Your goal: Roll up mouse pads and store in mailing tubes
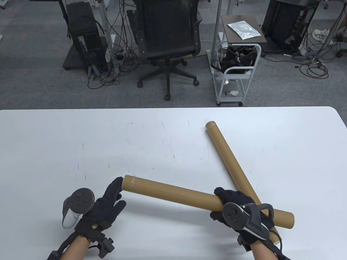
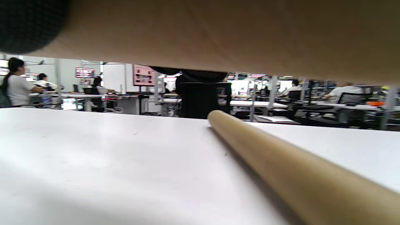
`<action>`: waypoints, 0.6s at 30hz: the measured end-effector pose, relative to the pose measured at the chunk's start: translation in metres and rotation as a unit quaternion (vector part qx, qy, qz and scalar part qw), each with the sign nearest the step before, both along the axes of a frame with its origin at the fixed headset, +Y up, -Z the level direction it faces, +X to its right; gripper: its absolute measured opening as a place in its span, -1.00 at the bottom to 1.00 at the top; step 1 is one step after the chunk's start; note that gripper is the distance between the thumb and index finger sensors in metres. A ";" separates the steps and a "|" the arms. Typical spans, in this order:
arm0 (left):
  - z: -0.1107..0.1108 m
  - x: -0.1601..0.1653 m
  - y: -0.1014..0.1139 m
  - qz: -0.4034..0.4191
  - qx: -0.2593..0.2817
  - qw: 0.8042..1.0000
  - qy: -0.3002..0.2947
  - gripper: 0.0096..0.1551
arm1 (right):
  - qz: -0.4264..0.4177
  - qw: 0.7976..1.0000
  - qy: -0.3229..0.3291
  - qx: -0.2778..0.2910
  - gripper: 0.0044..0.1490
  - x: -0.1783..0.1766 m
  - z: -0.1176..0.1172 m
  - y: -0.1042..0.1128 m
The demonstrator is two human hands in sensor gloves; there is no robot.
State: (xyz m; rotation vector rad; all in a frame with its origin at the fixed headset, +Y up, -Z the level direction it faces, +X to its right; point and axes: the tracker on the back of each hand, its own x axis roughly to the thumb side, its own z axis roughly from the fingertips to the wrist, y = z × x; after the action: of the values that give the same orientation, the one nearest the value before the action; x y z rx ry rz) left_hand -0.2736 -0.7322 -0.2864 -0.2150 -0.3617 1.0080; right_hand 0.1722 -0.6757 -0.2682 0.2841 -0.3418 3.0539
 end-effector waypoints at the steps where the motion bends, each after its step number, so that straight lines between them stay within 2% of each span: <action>1: -0.001 -0.004 -0.002 -0.002 0.000 1.000 0.011 -0.15 | -0.005 1.000 -0.025 -0.001 0.00 0.010 -0.006 0.004; 5: -0.005 -0.014 -0.006 -0.020 0.003 0.999 0.030 -0.15 | -0.037 0.986 -0.153 -0.053 0.03 0.062 -0.035 0.024; 8: -0.006 -0.013 -0.007 -0.072 0.020 0.996 0.038 -0.18 | -0.052 0.963 -0.249 -0.093 0.03 0.100 -0.054 0.026; 9: -0.006 -0.012 -0.007 -0.087 0.025 0.995 0.039 -0.21 | -0.053 0.958 -0.259 -0.110 0.03 0.108 -0.058 0.024; 12: -0.005 -0.008 -0.010 -0.132 0.034 0.990 0.039 -0.23 | -0.079 0.938 -0.293 -0.166 0.04 0.133 -0.074 0.009; 18: -0.004 -0.002 -0.015 -0.208 0.054 0.976 0.037 -0.24 | -0.108 0.905 -0.326 -0.252 0.03 0.156 -0.103 -0.038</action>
State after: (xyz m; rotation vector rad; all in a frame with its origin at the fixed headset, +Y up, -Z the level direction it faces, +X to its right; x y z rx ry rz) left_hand -0.2761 -0.7467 -0.2906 -0.1471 -0.2870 0.5789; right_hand 0.3278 -0.7141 -0.3714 -0.7544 0.3793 2.7783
